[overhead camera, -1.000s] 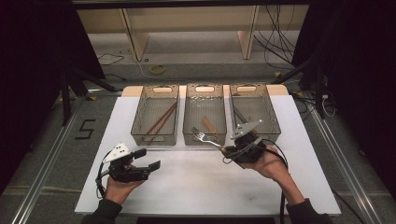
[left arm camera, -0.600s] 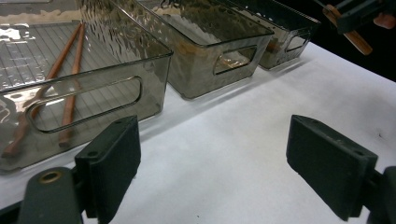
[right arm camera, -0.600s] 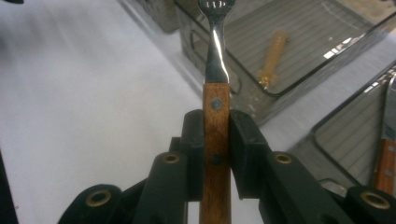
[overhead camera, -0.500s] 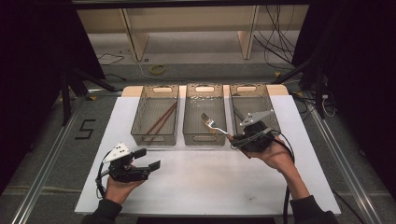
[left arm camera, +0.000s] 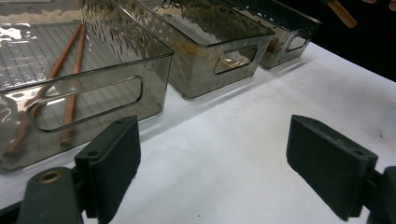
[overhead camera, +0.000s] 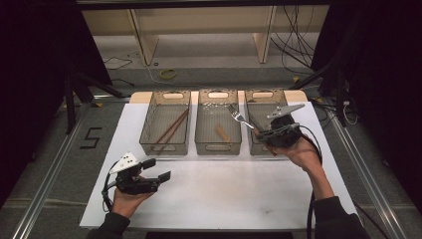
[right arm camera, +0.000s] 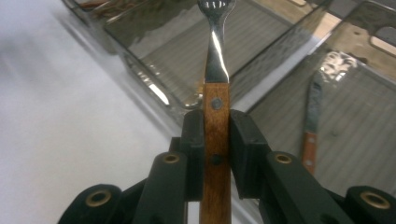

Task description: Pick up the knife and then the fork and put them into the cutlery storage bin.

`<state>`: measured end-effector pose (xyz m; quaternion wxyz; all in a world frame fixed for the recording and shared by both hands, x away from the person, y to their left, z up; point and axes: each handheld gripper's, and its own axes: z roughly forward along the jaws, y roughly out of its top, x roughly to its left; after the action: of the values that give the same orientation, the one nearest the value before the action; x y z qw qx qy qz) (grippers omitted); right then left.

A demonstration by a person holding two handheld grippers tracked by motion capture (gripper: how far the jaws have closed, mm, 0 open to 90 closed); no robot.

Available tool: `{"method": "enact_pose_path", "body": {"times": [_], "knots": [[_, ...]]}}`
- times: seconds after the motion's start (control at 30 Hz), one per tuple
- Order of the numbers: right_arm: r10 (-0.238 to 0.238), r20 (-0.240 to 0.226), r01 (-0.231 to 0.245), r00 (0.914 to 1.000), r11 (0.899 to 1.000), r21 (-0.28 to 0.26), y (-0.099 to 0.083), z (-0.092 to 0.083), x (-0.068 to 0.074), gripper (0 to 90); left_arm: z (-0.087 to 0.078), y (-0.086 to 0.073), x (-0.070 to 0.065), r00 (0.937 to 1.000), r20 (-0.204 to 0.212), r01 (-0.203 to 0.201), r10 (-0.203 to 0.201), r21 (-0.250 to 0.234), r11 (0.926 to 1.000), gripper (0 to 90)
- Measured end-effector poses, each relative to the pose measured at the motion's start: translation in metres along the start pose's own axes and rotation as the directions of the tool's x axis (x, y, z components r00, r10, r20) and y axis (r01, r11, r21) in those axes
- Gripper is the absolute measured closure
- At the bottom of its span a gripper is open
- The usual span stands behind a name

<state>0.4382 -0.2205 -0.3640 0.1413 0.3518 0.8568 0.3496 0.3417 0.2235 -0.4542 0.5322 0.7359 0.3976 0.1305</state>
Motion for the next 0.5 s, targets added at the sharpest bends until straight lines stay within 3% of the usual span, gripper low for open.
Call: {"method": "enact_pose_path", "body": {"times": [0.5], "knots": [[0.083, 0.089, -0.084, 0.9926, 0.996, 0.010, 0.006, -0.001, -0.041, 77.5, 0.000, 0.000, 0.000, 1.0000, 0.000, 0.002, -0.002, 0.000, 1.0000, 17.5]]}}
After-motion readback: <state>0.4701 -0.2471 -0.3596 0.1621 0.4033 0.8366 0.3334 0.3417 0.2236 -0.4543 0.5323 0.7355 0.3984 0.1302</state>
